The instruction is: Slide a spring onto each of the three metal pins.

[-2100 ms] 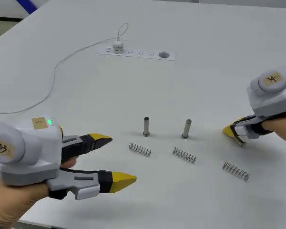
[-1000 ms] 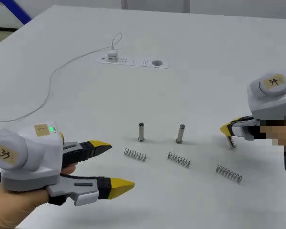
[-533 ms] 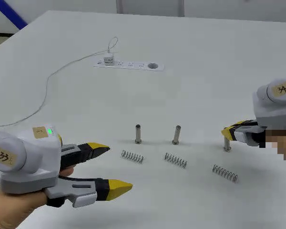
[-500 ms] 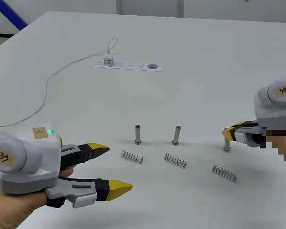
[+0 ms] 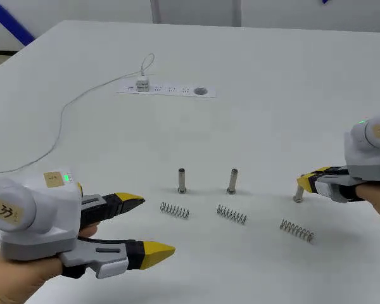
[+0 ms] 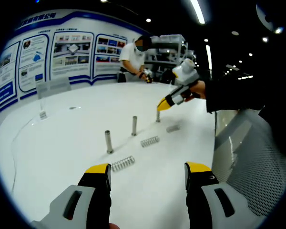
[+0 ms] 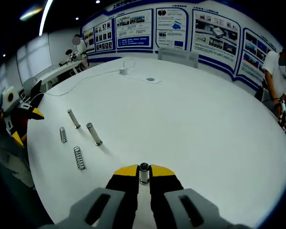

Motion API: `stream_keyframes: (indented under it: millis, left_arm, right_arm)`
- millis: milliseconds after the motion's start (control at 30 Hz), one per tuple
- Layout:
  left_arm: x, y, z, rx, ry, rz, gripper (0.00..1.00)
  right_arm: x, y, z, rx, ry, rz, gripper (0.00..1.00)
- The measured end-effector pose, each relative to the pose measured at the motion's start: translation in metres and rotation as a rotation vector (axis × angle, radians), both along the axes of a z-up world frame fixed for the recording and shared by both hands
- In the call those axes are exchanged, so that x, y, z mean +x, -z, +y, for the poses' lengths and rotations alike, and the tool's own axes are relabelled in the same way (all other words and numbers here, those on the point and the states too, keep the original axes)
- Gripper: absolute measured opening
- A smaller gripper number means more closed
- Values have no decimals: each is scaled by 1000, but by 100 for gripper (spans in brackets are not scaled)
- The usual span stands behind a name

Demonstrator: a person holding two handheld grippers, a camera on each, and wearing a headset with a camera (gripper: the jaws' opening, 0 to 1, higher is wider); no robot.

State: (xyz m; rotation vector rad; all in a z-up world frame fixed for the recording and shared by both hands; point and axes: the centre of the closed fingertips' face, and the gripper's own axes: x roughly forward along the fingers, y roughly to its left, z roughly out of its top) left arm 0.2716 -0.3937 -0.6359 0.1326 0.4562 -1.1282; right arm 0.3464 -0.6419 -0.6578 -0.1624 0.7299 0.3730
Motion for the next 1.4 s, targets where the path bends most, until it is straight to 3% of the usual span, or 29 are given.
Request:
stream_keyframes:
  millis: [433, 767, 867, 1033, 1400]
  left_arm:
    - [-1, 0, -1, 3, 0, 1, 64]
    - [-2, 0, -2, 1, 5, 3, 64]
    - [-3, 1, -3, 3, 10, 4, 64]
    - [-3, 0, -3, 3, 9, 2, 64]
    - [-2, 0, -2, 5, 2, 0, 64]
  right_arm:
    - [-3, -1, -1, -9, -12, 0, 12]
    - [-2, -25, 4, -26, -36, -56, 16]
    - [2, -37, 17, -24, -70, -88, 17]
    - [6, -45, 41, -8, -132, -112, 17]
    - [0, -42, 99, -6, -291, -113, 18]
